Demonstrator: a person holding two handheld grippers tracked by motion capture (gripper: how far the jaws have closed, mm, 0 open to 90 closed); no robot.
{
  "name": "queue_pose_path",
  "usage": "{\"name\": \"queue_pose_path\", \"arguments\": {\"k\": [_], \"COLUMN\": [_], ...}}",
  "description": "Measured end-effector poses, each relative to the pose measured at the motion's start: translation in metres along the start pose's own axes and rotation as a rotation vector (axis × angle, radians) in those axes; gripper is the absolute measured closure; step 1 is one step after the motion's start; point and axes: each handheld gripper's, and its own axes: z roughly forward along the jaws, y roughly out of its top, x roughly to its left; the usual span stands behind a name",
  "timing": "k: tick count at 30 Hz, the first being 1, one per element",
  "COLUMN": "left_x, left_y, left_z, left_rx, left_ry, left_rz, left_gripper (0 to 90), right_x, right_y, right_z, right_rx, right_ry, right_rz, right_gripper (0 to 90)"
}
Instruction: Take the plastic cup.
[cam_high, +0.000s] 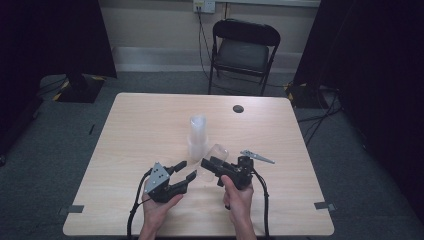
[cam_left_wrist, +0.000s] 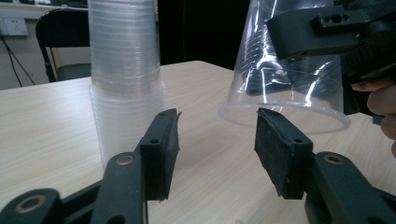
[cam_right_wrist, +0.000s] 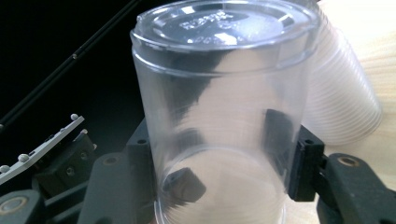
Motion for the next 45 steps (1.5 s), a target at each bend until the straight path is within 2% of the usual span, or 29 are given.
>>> {"name": "queue_pose_path", "arguments": {"k": [7,8,11,14,18,20,25,30,32,35,37,38,40,45], "left_x": [-0.005,-0.006,-0.006,-0.008,-0.009,-0.01,-0.011,-0.011,-0.01,-0.01,-0.01,-0.01,-0.01,-0.008], "left_y": [0.0,-0.001,0.0,-0.001,-0.002,-0.003,-0.004,-0.005,-0.005,-0.006,-0.006,-0.007,-0.007,-0.008], "left_z": [0.004,0.004,0.004,0.006,0.008,0.009,0.012,0.012,0.013,0.013,0.013,0.012,0.012,0.011], "left_rx": [-0.012,-0.011,-0.017,-0.029,-0.033,-0.037,-0.044,-0.065,-0.072,-0.076,-0.086,-0.088,-0.094,-0.097], "left_ry": [0.003,-0.001,-0.003,-0.002,0.011,0.012,0.019,0.039,0.035,0.037,0.027,0.026,0.032,0.019], "left_rz": [0.036,0.039,0.049,0.04,0.043,0.032,0.043,0.031,0.018,0.019,0.016,0.016,0.006,-0.009], "left_gripper": [56.7,58.7,59.7,61.1,61.0,61.5,61.8,59.6,58.4,58.7,63.4,70.4,71.6,77.2], "right_x": [-0.002,-0.003,-0.003,-0.002,-0.001,0.0,0.002,0.002,0.002,0.002,0.002,0.002,0.002,0.002], "right_y": [-0.009,-0.011,-0.011,-0.012,-0.014,-0.015,-0.016,-0.016,-0.016,-0.017,-0.017,-0.017,-0.016,-0.017], "right_z": [0.003,0.004,0.005,0.006,0.009,0.01,0.013,0.013,0.014,0.014,0.014,0.014,0.014,0.015], "right_rx": [0.021,0.026,0.025,0.037,0.054,0.06,0.071,0.073,0.076,0.076,0.073,0.077,0.078,0.089], "right_ry": [0.056,0.077,0.079,0.091,0.092,0.094,0.097,0.098,0.099,0.094,0.094,0.096,0.097,0.09], "right_rz": [0.066,0.086,0.098,0.114,0.121,0.13,0.135,0.142,0.15,0.157,0.16,0.158,0.156,0.139], "right_gripper": [42.1,42.1,42.1,42.0,41.9,42.0,42.0,42.0,42.0,42.1,42.3,42.1,41.5,35.8]}}
